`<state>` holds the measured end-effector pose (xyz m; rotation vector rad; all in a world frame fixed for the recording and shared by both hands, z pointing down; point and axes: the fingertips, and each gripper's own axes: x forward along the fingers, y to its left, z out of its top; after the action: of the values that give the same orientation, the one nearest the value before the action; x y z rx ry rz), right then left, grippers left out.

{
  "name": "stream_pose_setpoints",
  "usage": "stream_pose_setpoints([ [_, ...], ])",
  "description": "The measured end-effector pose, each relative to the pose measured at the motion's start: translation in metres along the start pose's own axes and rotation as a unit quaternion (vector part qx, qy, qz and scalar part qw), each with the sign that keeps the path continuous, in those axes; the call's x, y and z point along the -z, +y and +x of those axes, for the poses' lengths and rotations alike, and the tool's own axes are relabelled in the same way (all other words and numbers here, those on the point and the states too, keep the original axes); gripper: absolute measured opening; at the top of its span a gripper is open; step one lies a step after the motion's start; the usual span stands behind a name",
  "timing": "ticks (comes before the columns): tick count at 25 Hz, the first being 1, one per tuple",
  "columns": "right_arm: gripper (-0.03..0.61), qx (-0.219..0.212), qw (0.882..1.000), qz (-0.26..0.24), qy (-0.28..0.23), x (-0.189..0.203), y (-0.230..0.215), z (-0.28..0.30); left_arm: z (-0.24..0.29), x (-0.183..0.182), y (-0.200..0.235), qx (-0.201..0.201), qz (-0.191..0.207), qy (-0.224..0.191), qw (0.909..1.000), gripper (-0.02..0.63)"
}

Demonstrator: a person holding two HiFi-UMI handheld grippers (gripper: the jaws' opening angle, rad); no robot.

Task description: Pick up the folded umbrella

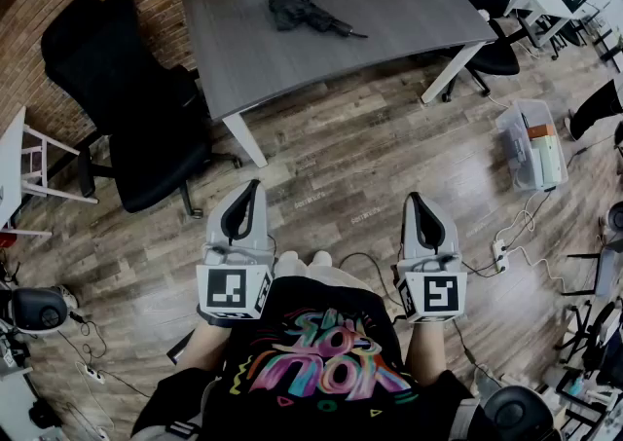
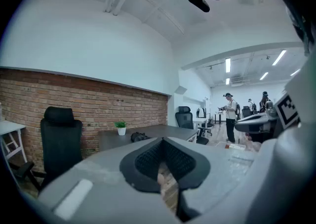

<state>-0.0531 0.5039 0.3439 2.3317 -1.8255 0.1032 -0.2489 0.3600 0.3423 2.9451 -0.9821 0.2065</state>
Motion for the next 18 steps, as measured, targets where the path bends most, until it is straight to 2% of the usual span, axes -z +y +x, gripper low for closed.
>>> stream_pose_setpoints([
  [7,0.002,-0.004,1.0,0.011,0.005,0.01,-0.018,-0.003,0.006,0.002,-0.02,-0.001,0.002,0.01,1.0,0.002],
  [13,0.002,-0.009,1.0,0.014,0.012,0.018,-0.024,0.018,0.024,0.01,-0.006,-0.014,-0.005,0.022,0.9996,0.002],
  [18,0.002,-0.013,0.999,0.006,0.03,0.027,-0.024,0.055,0.061,0.018,0.004,0.002,-0.011,0.028,0.9996,0.002],
])
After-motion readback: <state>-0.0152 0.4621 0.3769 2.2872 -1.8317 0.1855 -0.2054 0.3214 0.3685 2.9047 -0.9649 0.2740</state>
